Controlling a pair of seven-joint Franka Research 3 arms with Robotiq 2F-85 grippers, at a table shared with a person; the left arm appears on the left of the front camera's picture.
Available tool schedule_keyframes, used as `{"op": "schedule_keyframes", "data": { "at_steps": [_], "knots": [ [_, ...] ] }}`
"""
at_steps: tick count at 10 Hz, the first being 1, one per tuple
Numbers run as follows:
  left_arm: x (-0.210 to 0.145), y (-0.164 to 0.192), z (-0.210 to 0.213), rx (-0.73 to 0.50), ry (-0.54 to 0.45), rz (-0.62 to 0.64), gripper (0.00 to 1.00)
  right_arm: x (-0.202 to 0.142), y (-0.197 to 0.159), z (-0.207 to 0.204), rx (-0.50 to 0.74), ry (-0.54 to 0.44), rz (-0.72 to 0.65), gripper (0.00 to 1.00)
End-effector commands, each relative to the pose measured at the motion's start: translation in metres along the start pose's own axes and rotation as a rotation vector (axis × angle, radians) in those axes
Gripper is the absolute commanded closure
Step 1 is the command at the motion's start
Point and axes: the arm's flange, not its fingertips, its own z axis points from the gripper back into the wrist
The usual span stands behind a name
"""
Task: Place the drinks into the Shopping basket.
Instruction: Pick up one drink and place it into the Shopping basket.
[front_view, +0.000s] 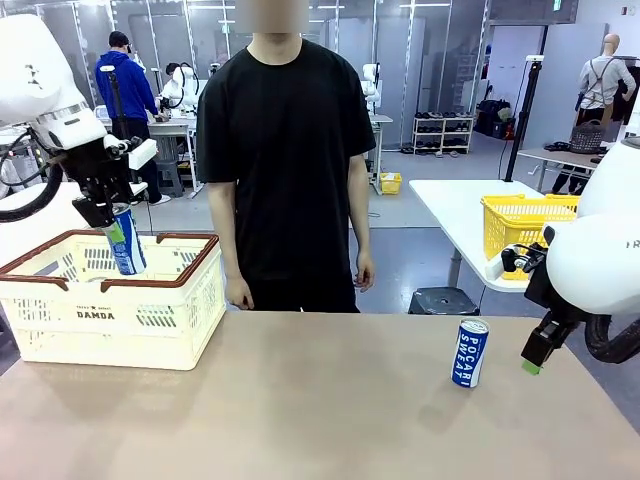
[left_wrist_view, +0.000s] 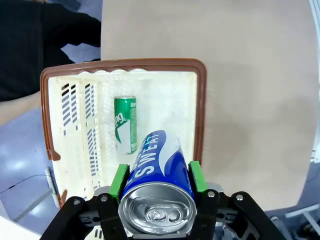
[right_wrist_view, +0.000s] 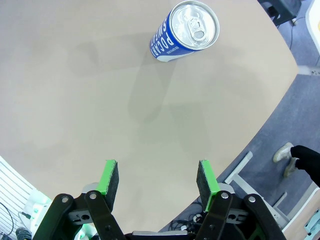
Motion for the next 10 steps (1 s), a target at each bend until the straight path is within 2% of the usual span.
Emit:
{"op": "schedule_keyframes", "data": {
  "at_steps": [1, 2, 6, 9, 10],
  "knots": [
    [-0.004, 0.018, 0.001, -0.009, -0.042, -0.036, 0.42, -0.002, -0.001, 0.0, 0.002, -0.002, -0.004, 0.21],
    [-0.012, 0.027, -0.012, -0.01, -0.009, -0.014, 0.42, -0.002, -0.001, 0.0, 0.002, -0.002, -0.004, 0.21],
    [-0.019, 0.038, -0.054, -0.107, -0.073, -0.047, 0.42, -0.002, -0.001, 0.0, 0.002, -0.002, -0.004, 0.21],
    [-0.032, 0.046, -0.082, -0.158, -0.041, -0.038, 0.42, -0.002, -0.001, 0.0, 0.002, -0.002, -0.004, 0.21],
    [-0.038, 0.048, -0.088, -0.167, -0.001, -0.009, 0.42, -0.002, -0.001, 0.0, 0.002, -0.002, -0.004, 0.21]
  ]
}}
